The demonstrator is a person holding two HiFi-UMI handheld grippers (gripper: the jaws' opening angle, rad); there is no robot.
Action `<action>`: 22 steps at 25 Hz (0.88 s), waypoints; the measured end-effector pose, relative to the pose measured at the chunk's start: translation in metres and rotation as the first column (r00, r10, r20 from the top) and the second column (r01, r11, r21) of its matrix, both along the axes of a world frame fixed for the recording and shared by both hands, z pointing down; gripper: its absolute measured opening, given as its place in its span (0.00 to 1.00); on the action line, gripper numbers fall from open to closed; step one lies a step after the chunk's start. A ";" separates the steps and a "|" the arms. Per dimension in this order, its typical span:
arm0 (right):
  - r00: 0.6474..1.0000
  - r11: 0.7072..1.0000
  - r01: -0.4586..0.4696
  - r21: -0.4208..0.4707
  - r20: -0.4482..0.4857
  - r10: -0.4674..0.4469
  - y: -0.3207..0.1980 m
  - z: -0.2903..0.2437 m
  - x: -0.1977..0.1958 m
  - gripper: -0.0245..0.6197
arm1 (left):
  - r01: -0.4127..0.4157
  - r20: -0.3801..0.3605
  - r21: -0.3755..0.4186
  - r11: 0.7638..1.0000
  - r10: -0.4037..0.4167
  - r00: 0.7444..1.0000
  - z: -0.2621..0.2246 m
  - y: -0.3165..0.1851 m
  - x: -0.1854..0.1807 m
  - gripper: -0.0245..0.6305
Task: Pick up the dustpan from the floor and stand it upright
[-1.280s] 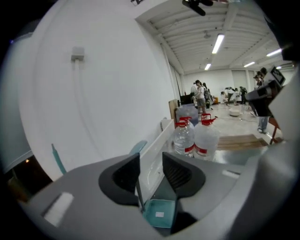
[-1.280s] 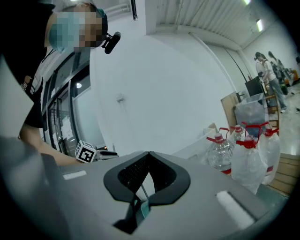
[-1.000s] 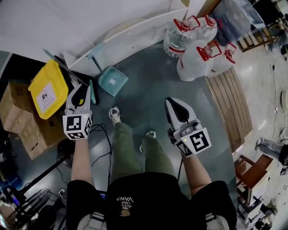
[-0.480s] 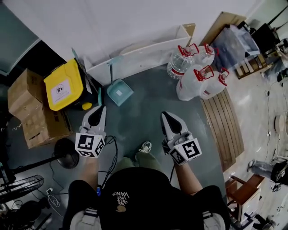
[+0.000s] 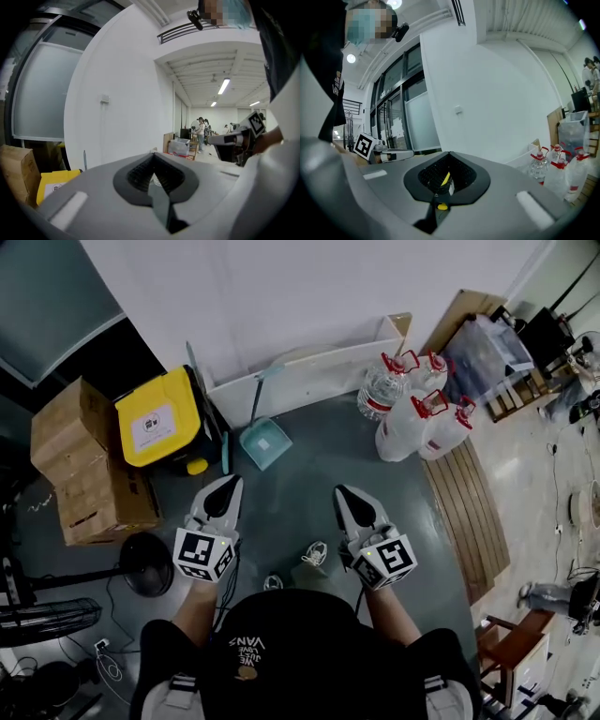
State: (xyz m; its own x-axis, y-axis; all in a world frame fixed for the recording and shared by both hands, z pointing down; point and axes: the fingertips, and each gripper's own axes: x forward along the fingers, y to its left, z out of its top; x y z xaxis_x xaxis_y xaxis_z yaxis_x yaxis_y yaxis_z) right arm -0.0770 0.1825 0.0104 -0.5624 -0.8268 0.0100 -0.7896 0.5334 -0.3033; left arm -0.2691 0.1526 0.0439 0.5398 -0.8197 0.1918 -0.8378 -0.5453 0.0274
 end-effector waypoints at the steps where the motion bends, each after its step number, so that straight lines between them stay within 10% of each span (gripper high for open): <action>1: 1.000 1.000 -0.006 -0.009 -0.024 0.006 0.007 0.003 -0.004 0.04 | -0.003 -0.004 0.004 1.000 0.003 1.000 -0.003 0.007 -0.005 0.12; 22: 0.989 0.999 -0.036 0.017 -0.144 0.038 0.107 -0.004 -0.091 0.04 | -0.012 -0.059 0.078 0.997 0.016 0.998 -0.028 0.124 -0.098 0.12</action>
State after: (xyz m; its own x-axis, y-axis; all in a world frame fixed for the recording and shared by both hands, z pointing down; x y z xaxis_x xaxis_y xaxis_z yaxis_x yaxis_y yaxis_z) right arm -0.1678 0.2895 0.0063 -0.5251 -0.8476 0.0770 -0.8438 0.5067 -0.1770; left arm -0.3669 0.2768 0.0162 0.5600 -0.8230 0.0953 -0.8281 -0.5595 0.0343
